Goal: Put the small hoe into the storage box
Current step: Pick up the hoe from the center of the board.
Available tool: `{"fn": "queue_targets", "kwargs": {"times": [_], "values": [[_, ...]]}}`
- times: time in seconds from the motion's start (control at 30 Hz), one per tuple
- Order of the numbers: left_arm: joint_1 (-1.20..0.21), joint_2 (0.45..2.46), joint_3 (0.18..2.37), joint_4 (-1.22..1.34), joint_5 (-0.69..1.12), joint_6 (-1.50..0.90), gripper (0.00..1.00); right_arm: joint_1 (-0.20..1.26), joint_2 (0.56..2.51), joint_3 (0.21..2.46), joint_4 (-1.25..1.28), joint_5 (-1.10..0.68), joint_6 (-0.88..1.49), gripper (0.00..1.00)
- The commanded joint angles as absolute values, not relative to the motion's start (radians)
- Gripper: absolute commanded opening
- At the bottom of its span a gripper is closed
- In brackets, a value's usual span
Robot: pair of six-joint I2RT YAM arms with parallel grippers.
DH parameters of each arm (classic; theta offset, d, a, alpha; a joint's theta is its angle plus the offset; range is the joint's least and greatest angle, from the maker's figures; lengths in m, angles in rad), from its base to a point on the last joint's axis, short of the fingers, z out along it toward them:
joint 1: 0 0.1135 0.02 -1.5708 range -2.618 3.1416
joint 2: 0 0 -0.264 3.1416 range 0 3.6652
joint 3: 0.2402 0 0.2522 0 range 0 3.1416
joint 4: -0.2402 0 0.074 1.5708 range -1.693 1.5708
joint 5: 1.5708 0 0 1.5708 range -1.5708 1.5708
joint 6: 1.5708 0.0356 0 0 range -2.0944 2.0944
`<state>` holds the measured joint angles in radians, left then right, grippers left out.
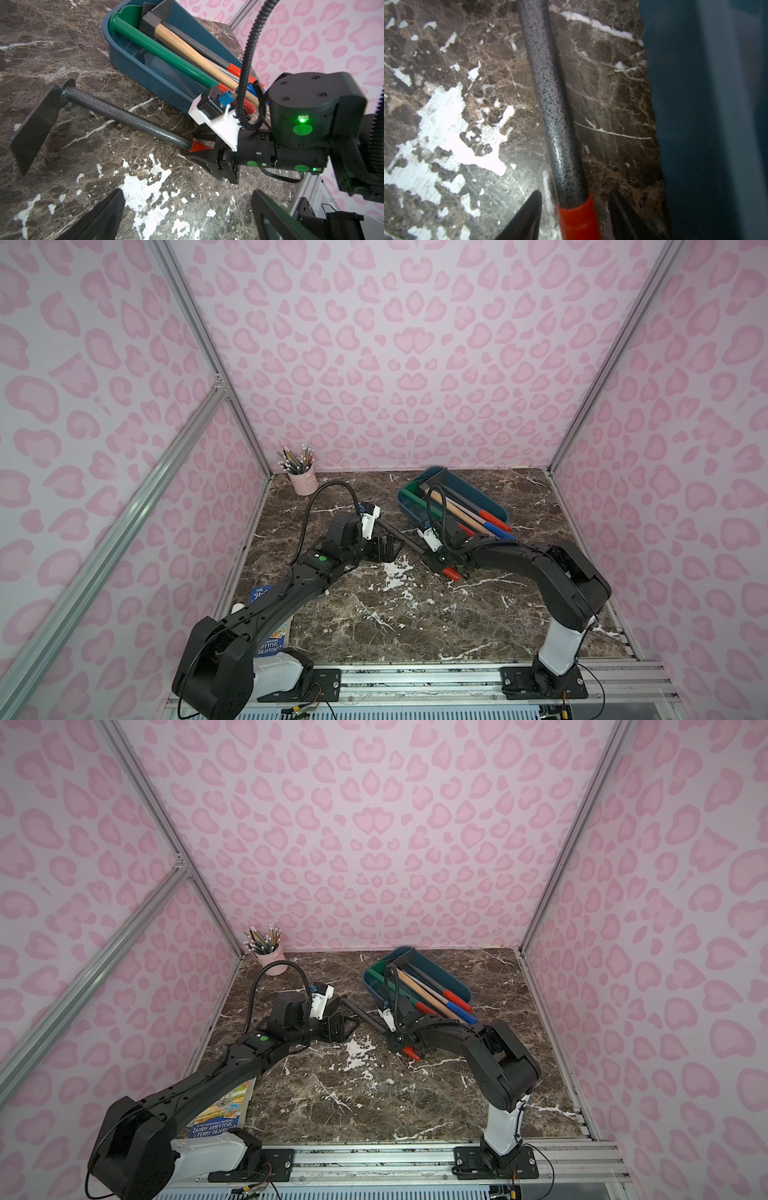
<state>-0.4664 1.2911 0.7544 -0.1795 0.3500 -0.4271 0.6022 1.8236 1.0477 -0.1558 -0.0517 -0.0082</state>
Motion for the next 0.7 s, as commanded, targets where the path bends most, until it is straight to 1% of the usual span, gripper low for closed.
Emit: {"fn": "queue_targets", "kwargs": {"times": [0.0,0.17,0.4,0.67], "values": [[-0.466,1.290,0.755,-0.160,0.343,-0.422,0.98,0.604,1.843,1.060,-0.121,-0.068,-0.014,0.55],[-0.465,1.290,0.758,-0.162,0.347,-0.423,0.98,0.608,1.862,1.050,-0.105,-0.072,-0.015,0.52],[-0.465,1.287,0.753,-0.161,0.344,-0.428,0.98,0.614,1.873,1.034,-0.088,-0.089,-0.014,0.41],[-0.465,1.282,0.752,-0.165,0.339,-0.426,0.98,0.615,1.862,1.029,-0.083,-0.098,-0.018,0.20]]}}
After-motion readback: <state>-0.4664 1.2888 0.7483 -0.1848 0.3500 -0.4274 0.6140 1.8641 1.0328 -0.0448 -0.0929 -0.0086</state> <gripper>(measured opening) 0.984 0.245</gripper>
